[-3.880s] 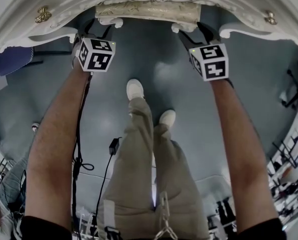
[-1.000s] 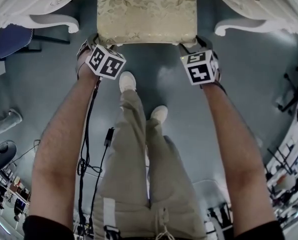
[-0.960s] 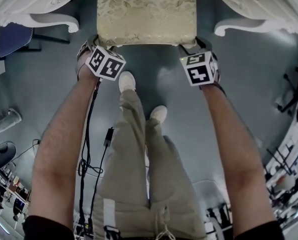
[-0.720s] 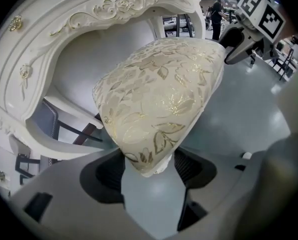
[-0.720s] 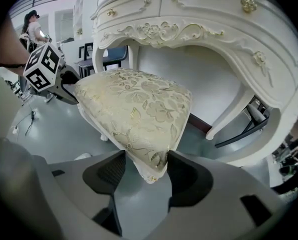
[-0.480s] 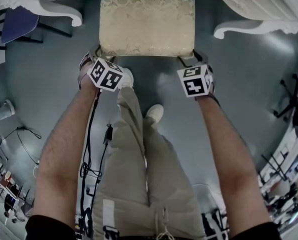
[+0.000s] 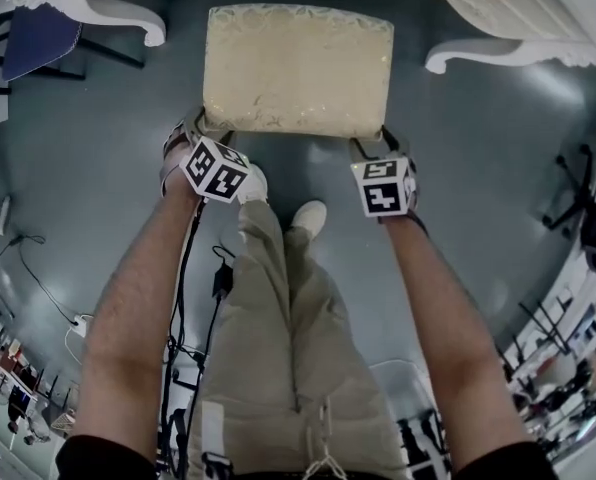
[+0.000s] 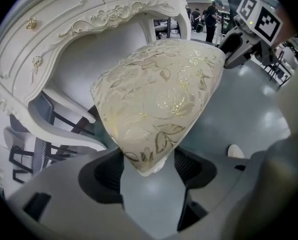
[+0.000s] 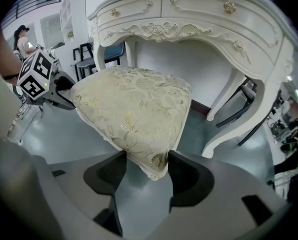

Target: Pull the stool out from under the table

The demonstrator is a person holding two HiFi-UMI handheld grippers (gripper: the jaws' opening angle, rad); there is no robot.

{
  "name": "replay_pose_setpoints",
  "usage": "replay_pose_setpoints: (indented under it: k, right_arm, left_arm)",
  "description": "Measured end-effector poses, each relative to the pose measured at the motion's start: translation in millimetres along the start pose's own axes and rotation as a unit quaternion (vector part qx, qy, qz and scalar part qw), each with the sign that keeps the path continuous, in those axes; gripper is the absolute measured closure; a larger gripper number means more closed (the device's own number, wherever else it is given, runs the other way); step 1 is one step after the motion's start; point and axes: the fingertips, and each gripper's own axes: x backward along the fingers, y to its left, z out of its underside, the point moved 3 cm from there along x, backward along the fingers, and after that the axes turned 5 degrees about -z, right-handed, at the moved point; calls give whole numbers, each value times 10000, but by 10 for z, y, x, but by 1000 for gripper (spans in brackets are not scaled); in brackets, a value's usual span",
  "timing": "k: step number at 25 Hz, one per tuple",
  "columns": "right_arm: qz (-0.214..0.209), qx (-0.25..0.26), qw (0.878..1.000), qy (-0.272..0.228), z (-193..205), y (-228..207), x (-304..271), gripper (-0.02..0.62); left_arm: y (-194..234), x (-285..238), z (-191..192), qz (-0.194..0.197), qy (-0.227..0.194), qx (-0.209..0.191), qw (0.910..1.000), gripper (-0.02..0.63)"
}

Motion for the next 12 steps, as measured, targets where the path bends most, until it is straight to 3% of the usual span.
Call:
replay_pose_setpoints:
  k: [3, 6, 8, 9, 10, 11, 12]
  right_arm:
    - [-26, -110, 9999, -17, 33, 38, 16, 345]
    - [-82, -407, 9991, -45, -33, 32, 107, 342]
    - [-28, -789, 9966, -253, -98, -7, 296, 342]
    - [8, -987, 9943, -410, -158, -22, 412, 344]
    - [38, -1156, 9916, -582, -249, -23, 538, 346]
    - [80, -1289, 9885, -788, -369, -12, 679, 393]
    - [151, -1384, 9848, -1037, -506, 1, 834, 509]
  left_arm:
    - [5, 37, 76, 255, -166, 344, 9989, 300]
    - [77, 208, 216, 523, -247, 1394, 9885, 301]
    - [53, 445, 260, 717, -385, 1889, 9786, 315]
    - [56, 594, 267, 768, -467, 2027, 9751, 381]
    - [88, 760, 250, 775, -574, 2109, 9727, 506]
    - [142, 942, 194, 775, -729, 2162, 9705, 577]
    - [207, 1135, 96, 796, -954, 2221, 9671, 591]
